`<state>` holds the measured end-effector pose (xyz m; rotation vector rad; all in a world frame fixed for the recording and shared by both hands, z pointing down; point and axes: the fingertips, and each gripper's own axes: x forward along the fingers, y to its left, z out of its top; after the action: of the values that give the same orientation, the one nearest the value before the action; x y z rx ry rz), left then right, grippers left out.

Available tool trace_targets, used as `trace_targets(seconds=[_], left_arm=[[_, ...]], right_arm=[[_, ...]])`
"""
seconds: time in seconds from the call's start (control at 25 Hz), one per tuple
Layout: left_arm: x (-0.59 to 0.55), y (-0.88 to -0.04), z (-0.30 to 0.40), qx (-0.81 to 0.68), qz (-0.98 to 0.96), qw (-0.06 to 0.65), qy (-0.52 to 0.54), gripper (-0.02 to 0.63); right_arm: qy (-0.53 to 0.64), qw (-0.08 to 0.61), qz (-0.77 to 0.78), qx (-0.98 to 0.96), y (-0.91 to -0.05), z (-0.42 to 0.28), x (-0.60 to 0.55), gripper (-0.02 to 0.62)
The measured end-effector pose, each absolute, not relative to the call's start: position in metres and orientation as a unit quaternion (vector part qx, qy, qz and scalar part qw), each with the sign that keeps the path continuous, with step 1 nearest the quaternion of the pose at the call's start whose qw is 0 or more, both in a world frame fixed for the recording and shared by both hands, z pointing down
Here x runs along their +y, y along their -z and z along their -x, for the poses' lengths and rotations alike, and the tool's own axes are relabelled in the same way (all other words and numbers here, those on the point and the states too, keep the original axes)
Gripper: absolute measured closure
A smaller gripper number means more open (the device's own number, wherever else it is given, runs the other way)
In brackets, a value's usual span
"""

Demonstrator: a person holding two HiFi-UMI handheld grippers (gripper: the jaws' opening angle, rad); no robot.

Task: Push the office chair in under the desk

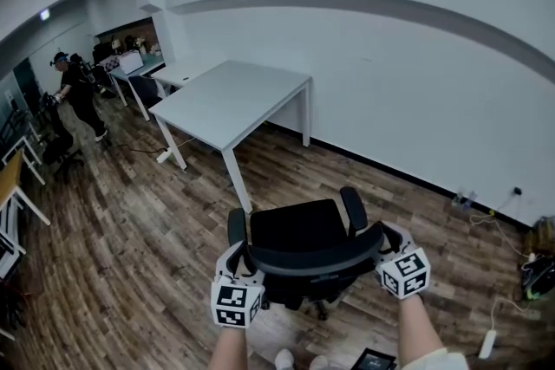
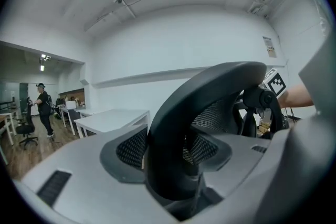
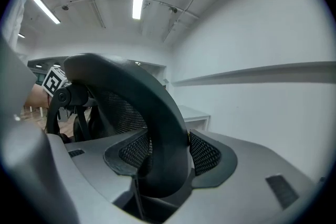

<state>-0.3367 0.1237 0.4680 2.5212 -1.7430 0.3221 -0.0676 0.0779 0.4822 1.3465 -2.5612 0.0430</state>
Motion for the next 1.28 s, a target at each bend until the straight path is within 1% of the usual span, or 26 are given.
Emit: trace_targets(seconds=[0.92, 1.28], left_arm=[[0.083, -0.471, 0.325, -0.568, -0.812, 0.058, -0.120, 0.385], [0.041, -0.468, 0.321, -0.555, -0.822, 0.051, -0.115, 0.385]], right_arm=[[-0.015, 0.121, -0.501, -0.857, -0.485, 0.051, 0.052, 0.368], [-0.017, 0.122, -0.514, -0.849, -0.484, 0.045, 0.013, 0.370]])
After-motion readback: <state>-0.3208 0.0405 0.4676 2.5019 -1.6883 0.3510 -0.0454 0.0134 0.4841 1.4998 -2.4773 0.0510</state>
